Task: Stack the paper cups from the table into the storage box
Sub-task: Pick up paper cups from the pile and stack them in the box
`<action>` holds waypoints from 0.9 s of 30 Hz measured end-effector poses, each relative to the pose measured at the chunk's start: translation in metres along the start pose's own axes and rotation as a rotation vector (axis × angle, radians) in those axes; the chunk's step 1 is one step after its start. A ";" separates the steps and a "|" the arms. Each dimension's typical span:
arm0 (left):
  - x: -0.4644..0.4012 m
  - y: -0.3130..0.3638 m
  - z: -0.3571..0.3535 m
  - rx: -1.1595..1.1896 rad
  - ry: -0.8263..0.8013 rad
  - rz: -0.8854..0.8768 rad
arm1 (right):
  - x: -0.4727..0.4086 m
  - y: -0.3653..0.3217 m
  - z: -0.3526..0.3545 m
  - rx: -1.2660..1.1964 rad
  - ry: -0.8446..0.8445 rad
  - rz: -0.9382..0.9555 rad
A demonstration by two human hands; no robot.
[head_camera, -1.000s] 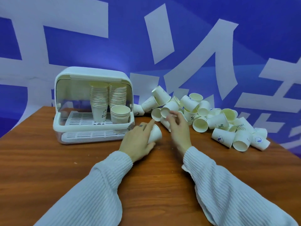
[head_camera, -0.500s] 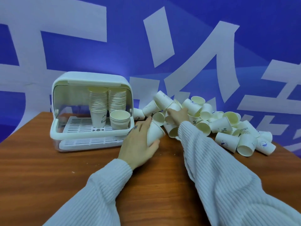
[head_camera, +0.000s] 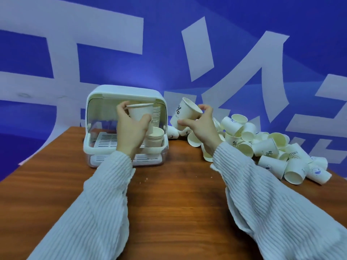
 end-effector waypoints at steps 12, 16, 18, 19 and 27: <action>-0.009 -0.005 0.025 0.009 0.095 -0.003 | -0.006 -0.007 -0.110 0.522 -0.238 0.109; -0.012 -0.017 0.025 -0.042 0.081 0.035 | 0.002 0.008 -0.127 0.591 -0.409 0.058; -0.014 -0.022 0.026 -0.093 0.068 0.031 | 0.008 0.013 -0.135 0.632 -0.466 0.073; -0.015 -0.023 0.026 -0.116 0.059 0.021 | 0.009 0.016 -0.138 0.636 -0.476 0.088; -0.014 -0.020 0.016 -0.126 -0.006 -0.109 | 0.007 0.031 -0.142 0.470 -0.484 0.087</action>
Point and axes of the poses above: each hand's wrist, its own x-axis away from the middle knuckle, its own z-axis out of the back of the hand, y = z × x, the point moved 10 cm from there along -x, towards the middle knuckle, and after that the axes turned 5 degrees about x, right-handed, at the moved point
